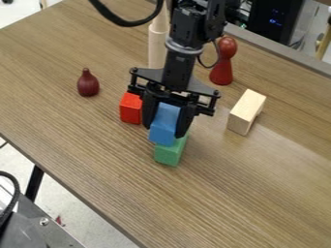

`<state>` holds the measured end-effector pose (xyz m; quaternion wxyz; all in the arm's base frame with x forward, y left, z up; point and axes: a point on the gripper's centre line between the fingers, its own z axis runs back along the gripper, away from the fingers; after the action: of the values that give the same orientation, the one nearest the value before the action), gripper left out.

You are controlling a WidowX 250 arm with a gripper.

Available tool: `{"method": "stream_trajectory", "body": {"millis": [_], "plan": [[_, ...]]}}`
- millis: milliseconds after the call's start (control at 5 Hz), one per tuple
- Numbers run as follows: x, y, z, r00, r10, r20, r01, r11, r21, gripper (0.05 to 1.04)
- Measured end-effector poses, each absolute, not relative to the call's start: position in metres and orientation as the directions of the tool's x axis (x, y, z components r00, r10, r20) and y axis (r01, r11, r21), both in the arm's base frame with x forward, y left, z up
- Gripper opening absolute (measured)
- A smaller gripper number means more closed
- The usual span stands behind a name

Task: Put the blue rectangular on the green rectangular

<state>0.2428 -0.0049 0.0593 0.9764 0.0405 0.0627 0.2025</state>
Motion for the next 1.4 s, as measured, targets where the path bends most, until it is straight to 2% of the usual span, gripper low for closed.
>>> {"method": "stream_trajectory", "body": {"millis": [200,400,600,1000,1200,1400], "plan": [[0.242,-0.006,0.06,0.907,0.406,-0.11,-0.395,0.912,0.106,0.63],[0.242,-0.006,0.06,0.902,0.418,-0.112,-0.407,0.907,0.108,0.904],[0.242,-0.006,0.06,0.899,0.424,-0.113,-0.413,0.904,0.112,1.001],[0.245,-0.011,0.056,0.9,0.421,-0.11,-0.412,0.906,0.097,1.0],[0.247,-0.02,0.037,0.903,0.405,-0.145,-0.395,0.914,0.091,0.958],[0.25,-0.025,0.029,0.905,0.394,-0.158,-0.385,0.919,0.087,0.727]]}}
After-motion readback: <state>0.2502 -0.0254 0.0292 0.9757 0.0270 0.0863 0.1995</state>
